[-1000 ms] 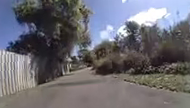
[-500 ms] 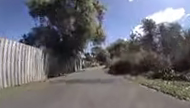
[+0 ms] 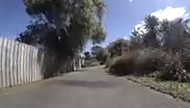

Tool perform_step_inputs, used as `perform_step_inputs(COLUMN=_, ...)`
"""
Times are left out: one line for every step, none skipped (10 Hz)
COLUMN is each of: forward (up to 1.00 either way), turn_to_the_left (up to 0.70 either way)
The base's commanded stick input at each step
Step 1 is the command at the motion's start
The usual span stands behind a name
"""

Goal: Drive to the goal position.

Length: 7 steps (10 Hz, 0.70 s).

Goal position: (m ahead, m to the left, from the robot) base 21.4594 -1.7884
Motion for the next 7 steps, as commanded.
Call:
perform_step_inputs(forward=1.00, turn_to_the_left=0.00)
perform_step_inputs(forward=1.00, turn_to_the_left=0.00)
perform_step_inputs(forward=1.00, turn_to_the_left=0.00)
perform_step_inputs(forward=1.00, turn_to_the_left=0.00)
perform_step_inputs(forward=1.00, turn_to_the_left=0.00)
perform_step_inputs(forward=1.00, turn_to_the_left=0.00)
perform_step_inputs(forward=1.00, turn_to_the_left=0.00)
